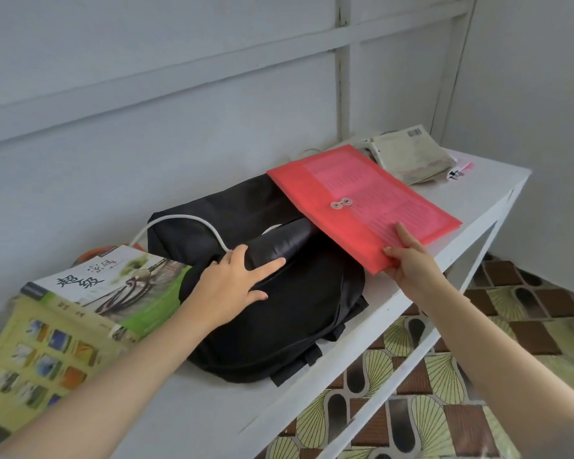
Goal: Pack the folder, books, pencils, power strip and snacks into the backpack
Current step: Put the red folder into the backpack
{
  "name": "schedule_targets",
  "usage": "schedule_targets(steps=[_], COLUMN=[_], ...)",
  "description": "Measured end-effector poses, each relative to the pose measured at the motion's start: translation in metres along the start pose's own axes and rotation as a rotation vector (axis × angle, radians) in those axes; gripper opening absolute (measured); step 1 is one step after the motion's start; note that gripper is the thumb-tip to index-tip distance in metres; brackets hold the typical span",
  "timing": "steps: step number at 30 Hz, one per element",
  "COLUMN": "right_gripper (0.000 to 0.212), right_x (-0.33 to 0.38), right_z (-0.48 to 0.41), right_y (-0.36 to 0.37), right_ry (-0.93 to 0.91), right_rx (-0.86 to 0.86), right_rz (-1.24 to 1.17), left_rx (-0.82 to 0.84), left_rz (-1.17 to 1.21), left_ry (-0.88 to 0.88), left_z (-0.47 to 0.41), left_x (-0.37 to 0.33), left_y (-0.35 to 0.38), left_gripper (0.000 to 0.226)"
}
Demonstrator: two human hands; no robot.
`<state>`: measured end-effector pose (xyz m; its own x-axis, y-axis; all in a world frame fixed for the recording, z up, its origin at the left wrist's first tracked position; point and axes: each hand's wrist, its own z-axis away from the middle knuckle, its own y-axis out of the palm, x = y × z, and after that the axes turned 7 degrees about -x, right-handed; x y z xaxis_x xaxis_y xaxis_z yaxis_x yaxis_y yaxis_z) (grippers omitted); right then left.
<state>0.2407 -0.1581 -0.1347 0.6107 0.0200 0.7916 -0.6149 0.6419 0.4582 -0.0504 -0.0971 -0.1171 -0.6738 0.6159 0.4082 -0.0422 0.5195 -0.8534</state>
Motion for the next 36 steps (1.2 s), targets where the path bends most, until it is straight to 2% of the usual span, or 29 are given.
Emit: schedule_targets(steps=[4, 6, 14, 22, 31, 36], right_gripper=[0.063, 0.063, 0.067, 0.073, 0.07, 0.07], right_x=[-0.001, 0.0, -0.007, -0.006, -0.014, -0.017], right_z=[0.013, 0.023, 0.069, 0.125, 0.191, 0.221], right_y=[0.006, 0.009, 0.015, 0.01, -0.013, -0.028], right_ry=[-0.042, -0.069, -0.182, -0.385, -0.572, -0.54], right_rx=[-0.037, -0.057, -0.175, -0.241, -0.166, -0.108], right_rz=[0.016, 0.03, 0.085, 0.337, 0.54, 0.621], left_rx=[0.23, 0.27, 0.175, 0.136, 0.055, 0.033], left_rz=[0.06, 0.057, 0.276, 0.472, 0.536, 0.511], left_ry=[-0.076, -0.069, -0.085, -0.152, -0.232, -0.287], left_z=[-0.009, -0.016, -0.023, -0.028, -0.035, -0.039], left_x=[0.004, 0.004, -0.002, 0.013, 0.013, 0.007], left_y=[-0.005, -0.01, -0.012, -0.018, -0.029, -0.035], left_gripper=[0.067, 0.067, 0.063, 0.06, 0.059, 0.062])
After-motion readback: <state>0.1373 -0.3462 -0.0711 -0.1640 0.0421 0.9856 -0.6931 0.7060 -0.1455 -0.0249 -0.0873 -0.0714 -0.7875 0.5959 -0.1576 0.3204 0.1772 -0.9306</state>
